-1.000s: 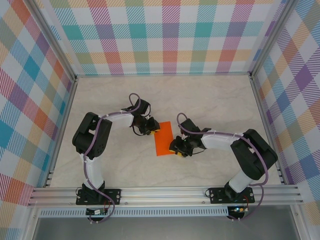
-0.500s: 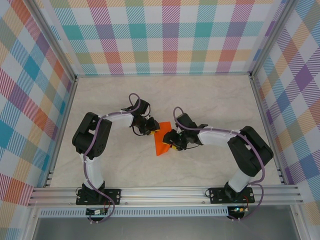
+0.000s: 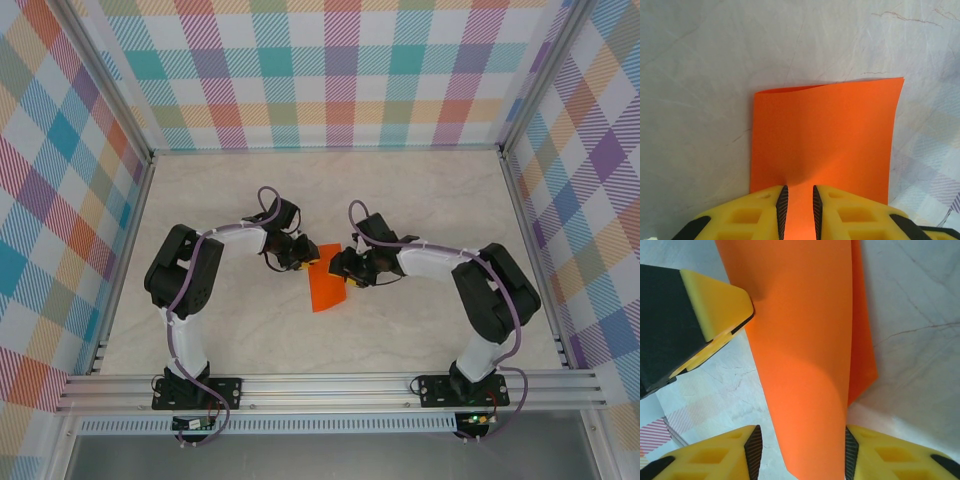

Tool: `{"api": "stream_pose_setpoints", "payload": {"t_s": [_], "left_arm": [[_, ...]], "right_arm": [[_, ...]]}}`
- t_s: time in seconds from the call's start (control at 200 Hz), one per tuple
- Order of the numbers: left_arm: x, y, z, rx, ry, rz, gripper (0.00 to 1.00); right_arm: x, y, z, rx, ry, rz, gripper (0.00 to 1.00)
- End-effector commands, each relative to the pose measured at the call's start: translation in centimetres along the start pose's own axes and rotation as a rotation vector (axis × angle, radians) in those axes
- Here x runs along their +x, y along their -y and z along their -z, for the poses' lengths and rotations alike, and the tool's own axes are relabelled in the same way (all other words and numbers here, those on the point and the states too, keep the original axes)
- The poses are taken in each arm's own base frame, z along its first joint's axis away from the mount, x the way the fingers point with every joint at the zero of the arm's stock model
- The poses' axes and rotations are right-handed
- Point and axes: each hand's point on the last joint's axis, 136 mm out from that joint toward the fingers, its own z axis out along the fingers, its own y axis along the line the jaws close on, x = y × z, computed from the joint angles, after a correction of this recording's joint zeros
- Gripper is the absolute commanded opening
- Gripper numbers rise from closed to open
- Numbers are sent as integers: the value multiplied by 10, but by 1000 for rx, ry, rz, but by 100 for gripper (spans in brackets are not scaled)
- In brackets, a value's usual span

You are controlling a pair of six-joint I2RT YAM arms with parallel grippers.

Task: Fold a paper plane with a square sheet of paper (pick it up from the middle)
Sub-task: Third fold the triangle at the center of the table.

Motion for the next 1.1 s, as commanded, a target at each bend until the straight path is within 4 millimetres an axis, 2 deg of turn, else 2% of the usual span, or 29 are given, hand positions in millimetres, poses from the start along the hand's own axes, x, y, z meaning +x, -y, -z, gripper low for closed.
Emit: {"api": "stream_pose_setpoints", "payload": {"t_s": [0.0, 0.155, 0.3, 0.46, 0.565, 0.655, 0.755, 0.875, 1.025, 1.095], "left_arm": [[14, -21, 3, -54, -40, 20, 24], [10, -5, 15, -7, -13, -10, 26], [6, 11, 37, 15, 38, -62, 32], [11, 16, 65, 20, 98, -114, 41], [26, 12, 80, 32, 132, -143, 48], [40, 6, 92, 27, 167, -179, 55], [57, -2, 99, 2, 188, -237, 60], [83, -1, 106, 7, 192, -330, 64], [113, 2, 105, -38, 195, -499, 68], [124, 3, 100, -73, 183, -569, 69]], "right_arm": [[2, -4, -6, -25, -56, 31, 42], [-4, 15, -11, 31, -42, -17, 27], [-5, 10, -13, -21, -42, -40, 13], [-5, 11, -11, -48, -7, -115, 7], [-1, 14, -14, -60, -4, -182, 4], [2, 11, -15, -68, 13, -204, 3], [5, 8, -15, -63, 38, -242, 4], [8, 6, -13, -54, 53, -273, 8], [10, -2, -11, -56, 27, -229, 18], [12, -7, -10, -62, 6, -208, 19]]}}
